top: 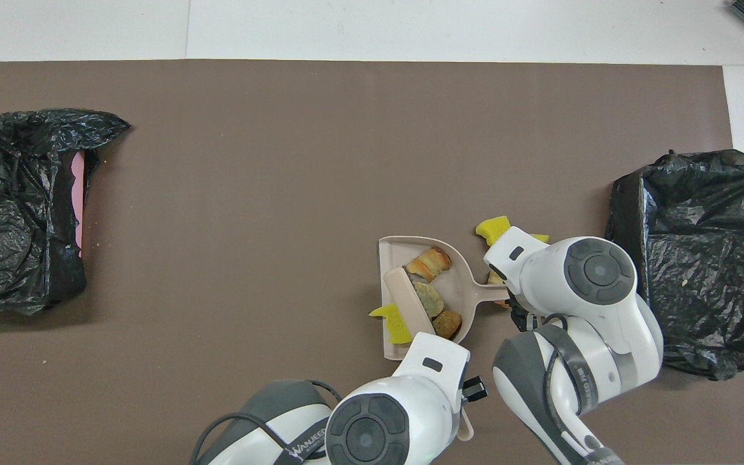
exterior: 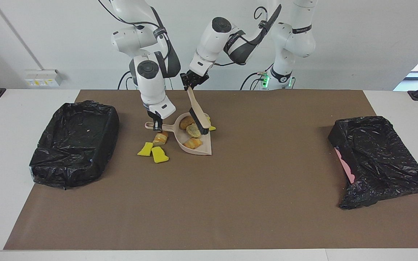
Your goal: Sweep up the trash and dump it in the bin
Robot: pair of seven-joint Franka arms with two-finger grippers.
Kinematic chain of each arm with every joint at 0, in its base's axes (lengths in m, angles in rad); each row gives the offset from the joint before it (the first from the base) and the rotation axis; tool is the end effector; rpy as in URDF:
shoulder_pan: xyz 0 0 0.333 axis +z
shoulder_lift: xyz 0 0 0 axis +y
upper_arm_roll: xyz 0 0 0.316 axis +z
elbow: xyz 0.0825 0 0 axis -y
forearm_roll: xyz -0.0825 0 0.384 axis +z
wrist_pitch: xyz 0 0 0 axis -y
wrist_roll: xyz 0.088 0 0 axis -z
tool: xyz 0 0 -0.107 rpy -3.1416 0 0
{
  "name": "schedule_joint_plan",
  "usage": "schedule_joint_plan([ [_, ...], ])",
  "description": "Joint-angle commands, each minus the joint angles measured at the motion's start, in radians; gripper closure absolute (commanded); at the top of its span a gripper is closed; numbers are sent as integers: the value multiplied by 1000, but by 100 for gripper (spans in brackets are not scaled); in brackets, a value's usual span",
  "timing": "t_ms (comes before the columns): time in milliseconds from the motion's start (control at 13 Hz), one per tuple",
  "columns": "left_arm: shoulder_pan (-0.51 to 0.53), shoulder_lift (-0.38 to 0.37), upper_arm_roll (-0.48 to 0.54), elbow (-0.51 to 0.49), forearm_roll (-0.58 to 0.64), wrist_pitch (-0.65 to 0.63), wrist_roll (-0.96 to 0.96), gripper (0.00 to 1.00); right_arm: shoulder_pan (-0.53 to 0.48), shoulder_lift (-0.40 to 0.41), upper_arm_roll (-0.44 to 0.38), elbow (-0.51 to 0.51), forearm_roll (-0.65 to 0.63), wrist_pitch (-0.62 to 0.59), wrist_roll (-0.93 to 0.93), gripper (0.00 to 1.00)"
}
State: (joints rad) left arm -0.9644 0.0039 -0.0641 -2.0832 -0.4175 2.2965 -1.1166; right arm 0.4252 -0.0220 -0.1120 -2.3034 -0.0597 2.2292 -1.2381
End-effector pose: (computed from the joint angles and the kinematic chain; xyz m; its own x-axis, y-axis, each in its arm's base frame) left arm 0.2855 -0.4907 0.4461 0.9269 0.2819 -0.2477 0.3496 -0.8886 0.2970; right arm 0.4789 0.1531 0.3513 -0.0194 0.9981 -0.0577 0.9992 0.0173 -0.0362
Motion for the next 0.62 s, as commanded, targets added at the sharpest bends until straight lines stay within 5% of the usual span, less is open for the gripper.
schedule_joint_plan([
  [0,1,-24,-5,5,-21,-58,12,100,-11,-15,5,-21,-17,33,23,100],
  [539,18,-109,7,-35,107,-403,27,100,-37,-10,5,-7,-14,21,37,100],
])
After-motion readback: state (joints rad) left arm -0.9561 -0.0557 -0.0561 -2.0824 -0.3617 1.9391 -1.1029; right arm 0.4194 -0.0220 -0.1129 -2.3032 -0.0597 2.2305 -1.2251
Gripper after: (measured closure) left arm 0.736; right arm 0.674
